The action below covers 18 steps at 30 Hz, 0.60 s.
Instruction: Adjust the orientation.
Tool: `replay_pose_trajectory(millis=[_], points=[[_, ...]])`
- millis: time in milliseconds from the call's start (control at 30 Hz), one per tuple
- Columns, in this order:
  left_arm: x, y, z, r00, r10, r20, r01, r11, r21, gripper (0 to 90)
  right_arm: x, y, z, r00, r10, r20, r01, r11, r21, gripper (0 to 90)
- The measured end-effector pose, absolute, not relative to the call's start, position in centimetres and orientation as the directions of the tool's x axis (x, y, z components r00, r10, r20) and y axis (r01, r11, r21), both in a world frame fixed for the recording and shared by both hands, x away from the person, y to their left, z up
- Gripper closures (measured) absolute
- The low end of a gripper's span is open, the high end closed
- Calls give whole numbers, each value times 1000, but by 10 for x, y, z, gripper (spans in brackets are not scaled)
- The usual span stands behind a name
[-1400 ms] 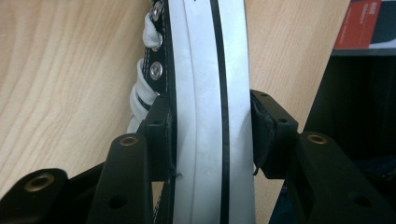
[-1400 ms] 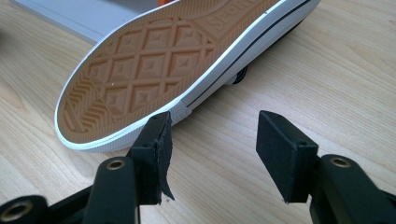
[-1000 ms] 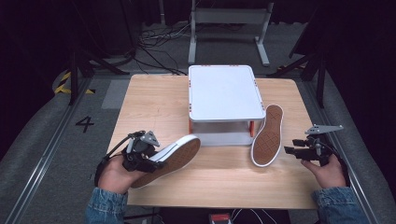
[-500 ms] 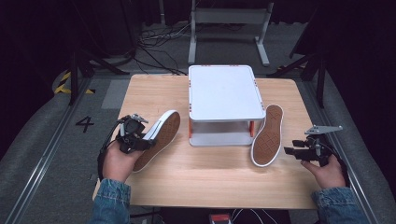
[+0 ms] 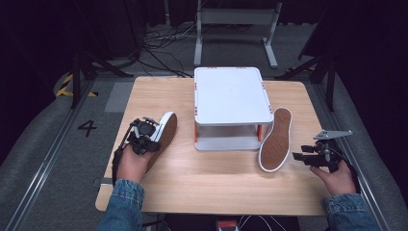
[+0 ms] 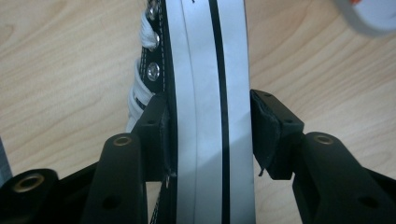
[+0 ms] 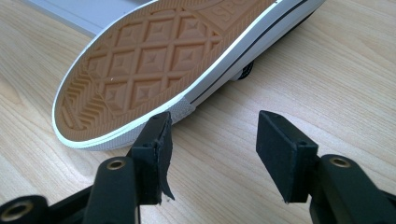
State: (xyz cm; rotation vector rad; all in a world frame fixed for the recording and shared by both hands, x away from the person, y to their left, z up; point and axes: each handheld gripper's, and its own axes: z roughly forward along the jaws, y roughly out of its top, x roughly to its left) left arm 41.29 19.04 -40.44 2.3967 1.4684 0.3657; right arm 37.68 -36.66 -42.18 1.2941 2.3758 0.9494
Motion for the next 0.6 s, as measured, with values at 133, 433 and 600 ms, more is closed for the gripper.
replay_pose_trajectory(millis=[133,433,600], points=[[410,191,-401,450,893,-20,818,-403,409,427,377,-366,-423,-563,824,71,648,386,656,467],[395,173,-387,546,829,-125,779,-447,440,391,376,-365,-421,-567,821,67,643,390,659,466],[395,157,-395,615,761,-206,762,-504,407,433,376,-364,-421,-570,819,68,643,393,658,466]])
